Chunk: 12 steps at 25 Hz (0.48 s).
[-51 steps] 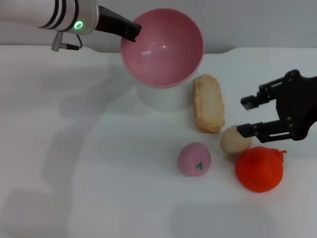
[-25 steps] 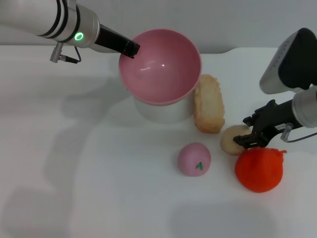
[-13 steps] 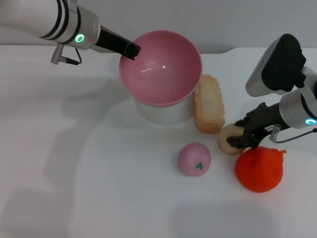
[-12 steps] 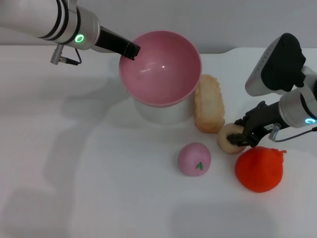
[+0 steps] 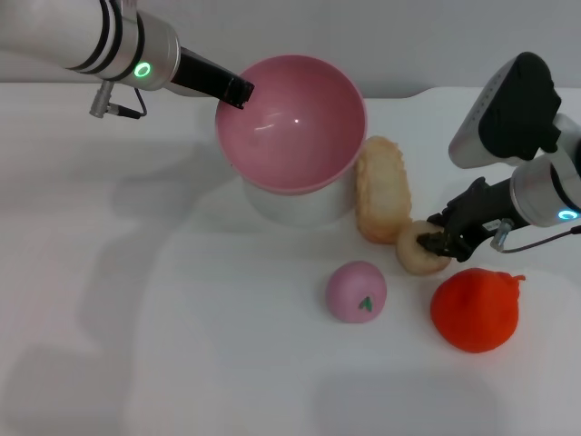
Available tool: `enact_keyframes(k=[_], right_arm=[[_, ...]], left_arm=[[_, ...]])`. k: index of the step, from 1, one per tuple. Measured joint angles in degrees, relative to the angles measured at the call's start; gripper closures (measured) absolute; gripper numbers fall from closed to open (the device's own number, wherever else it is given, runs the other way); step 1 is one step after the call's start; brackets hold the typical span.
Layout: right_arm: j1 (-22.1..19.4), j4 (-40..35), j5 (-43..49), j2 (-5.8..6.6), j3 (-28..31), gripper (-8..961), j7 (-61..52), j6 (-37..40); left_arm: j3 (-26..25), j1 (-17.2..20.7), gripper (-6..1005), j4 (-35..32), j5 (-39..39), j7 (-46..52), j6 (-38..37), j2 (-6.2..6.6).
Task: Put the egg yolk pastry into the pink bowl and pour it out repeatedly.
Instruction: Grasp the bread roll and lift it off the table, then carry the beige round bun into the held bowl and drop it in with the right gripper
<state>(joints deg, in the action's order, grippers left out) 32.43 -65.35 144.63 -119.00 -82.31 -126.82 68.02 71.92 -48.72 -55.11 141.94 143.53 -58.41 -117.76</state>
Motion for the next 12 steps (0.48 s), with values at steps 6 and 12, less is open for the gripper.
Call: enact_keyframes(k=[6, 12], right_arm=[[-1.9, -7.3, -0.2, 0.12, 0.4, 700, -3.1, 1.4], [-4.5, -23.1, -0.2, -0.12, 1.2, 745, -7.6, 6.9]], left_arm=[[-0.3, 0.0, 956, 0.0, 0.0, -0.2, -0.1, 0.12], [0.0, 0.1, 956, 0.3, 0.1, -0.2, -0.4, 0.24]])
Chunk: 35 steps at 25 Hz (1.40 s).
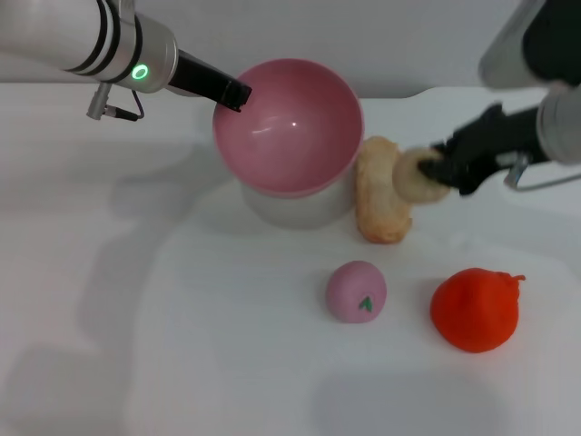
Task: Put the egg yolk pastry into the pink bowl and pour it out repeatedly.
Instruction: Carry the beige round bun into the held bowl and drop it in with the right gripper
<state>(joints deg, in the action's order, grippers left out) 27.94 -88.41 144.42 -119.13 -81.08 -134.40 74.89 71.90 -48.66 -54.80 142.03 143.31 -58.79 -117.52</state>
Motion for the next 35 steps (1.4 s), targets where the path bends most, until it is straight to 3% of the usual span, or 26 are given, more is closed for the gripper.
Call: enact_keyframes(k=[5, 10, 23, 32, 35], right_arm=[[-1.0, -10.5, -4.6, -0.42, 0.7, 786, -1.3, 3.0], [-0.1, -13.5, -8.6, -0.33, 0.7, 823, -1.2, 4.0], [1.8, -3.7, -8.2, 0.03, -4.2, 870, -0.2, -8.9], [0.6, -3.0, -8.6, -0.02, -2.8, 615, 0.1, -11.8], [-2.1, -2.5, -12.3, -0.23, -0.4, 497, 0.5, -16.5]], left_arm=[[0.1, 0.4, 956, 0.1, 0.0, 0.0, -0.5, 0.01], [0.4, 0.6, 956, 0.2, 0.0, 0.0, -0.8, -0.10], [3.7, 0.5, 955, -0.2, -0.4, 0.2, -1.6, -0.48], [5.0, 0.0, 955, -0.3, -0.7, 0.1, -1.0, -0.70], [8.7, 0.9, 955, -1.0, -0.7, -0.6, 2.3, -0.78]])
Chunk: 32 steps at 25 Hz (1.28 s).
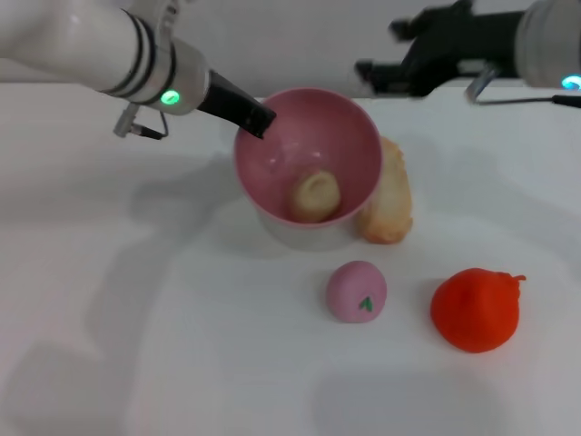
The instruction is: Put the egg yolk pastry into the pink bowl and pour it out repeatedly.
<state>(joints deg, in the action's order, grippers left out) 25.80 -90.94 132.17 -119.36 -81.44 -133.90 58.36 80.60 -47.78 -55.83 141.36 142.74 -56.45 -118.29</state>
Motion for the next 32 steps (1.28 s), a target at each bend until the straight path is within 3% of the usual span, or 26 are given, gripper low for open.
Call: enact_keyframes(k=[4, 8, 9, 10, 11, 12, 14, 16, 20, 26, 29, 31, 32], right_arm=[[-4.6, 4.9, -17.1, 0.30, 5.8, 303, 6.9, -5.0], [-8.0, 18.0, -48.1, 0.40, 12.0, 280, 26.5, -3.7], [-9.3, 25.5, -62.6, 0.46, 14.6, 274, 38.8, 0.8], [-9.3, 25.5, -62.6, 0.46, 14.6, 275, 38.8, 0.8], [-10.3, 33.9, -75.7, 0.48, 16.4, 276, 51.8, 8.4], [-10.3, 33.9, -75.7, 0.48, 16.4, 276, 51.8, 8.4], [-10.9, 43.2, -87.5, 0.46, 17.3, 278, 64.8, 17.4], [-11.1, 50.9, -95.6, 0.53, 18.1, 279, 73.5, 24.6], [-11.3, 58.9, -99.1, 0.60, 22.1, 280, 78.9, 28.8], [-11.1, 62.7, -99.1, 0.50, 27.4, 280, 78.8, 30.4], [-10.6, 62.7, -99.1, 0.54, 27.4, 280, 78.6, 31.5], [-10.2, 62.4, -99.0, 0.55, 27.3, 280, 78.1, 32.0], [-10.0, 62.3, -99.0, 0.55, 27.2, 281, 77.9, 32.3]], left_arm=[[8.4, 2.5, 955, -1.1, 0.0, -0.1, 9.2, -0.01], [13.6, 6.4, 955, -2.3, 0.0, 0.4, 21.8, -0.10], [14.9, 7.7, 955, -2.8, -0.1, 0.5, 25.0, -0.13], [15.9, 8.7, 955, -3.3, -0.2, 0.6, 27.8, -0.15], [17.2, 9.8, 955, -3.8, -0.3, 0.6, 30.8, -0.15], [18.5, 10.8, 955, -4.0, -0.4, 0.7, 33.5, -0.16], [21.4, 12.6, 955, -4.4, -0.5, 0.7, 40.0, -0.17], [21.4, 12.6, 955, -4.4, -0.5, 0.7, 40.0, -0.17], [32.4, 16.8, 955, -4.8, -0.5, 0.6, 56.4, -0.10], [39.9, 18.6, 956, -3.9, -0.4, 0.1, 66.5, -0.10], [46.5, 20.4, 956, -2.6, -0.1, -0.5, 78.0, 0.09], [47.2, 20.7, 956, -2.5, -0.1, -0.8, 79.4, 0.09], [49.2, 21.5, 956, -1.9, -0.1, -2.5, 83.8, -0.07]])
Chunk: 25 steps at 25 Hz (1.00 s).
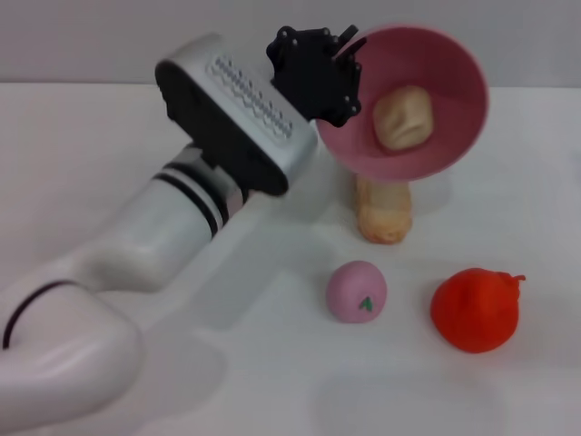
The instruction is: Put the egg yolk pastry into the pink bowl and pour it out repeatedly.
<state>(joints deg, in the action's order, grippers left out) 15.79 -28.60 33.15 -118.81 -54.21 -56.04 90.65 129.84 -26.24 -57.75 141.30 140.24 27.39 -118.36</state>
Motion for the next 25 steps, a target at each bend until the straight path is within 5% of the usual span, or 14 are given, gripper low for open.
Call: enact_keyframes(k=[9, 25], right_arm=[[1.2, -0.2, 0.3, 0.03, -0.2, 281, -2.0, 1.5], [3.2, 0.6, 0.4, -0.34, -4.7, 281, -2.3, 4.4]], left_arm=[[5.8, 0.3, 956, 2.2, 0.1, -10.2, 9.5, 0.00], [7.0, -0.2, 956, 2.9, 0.1, -17.4, 9.3, -0.14]])
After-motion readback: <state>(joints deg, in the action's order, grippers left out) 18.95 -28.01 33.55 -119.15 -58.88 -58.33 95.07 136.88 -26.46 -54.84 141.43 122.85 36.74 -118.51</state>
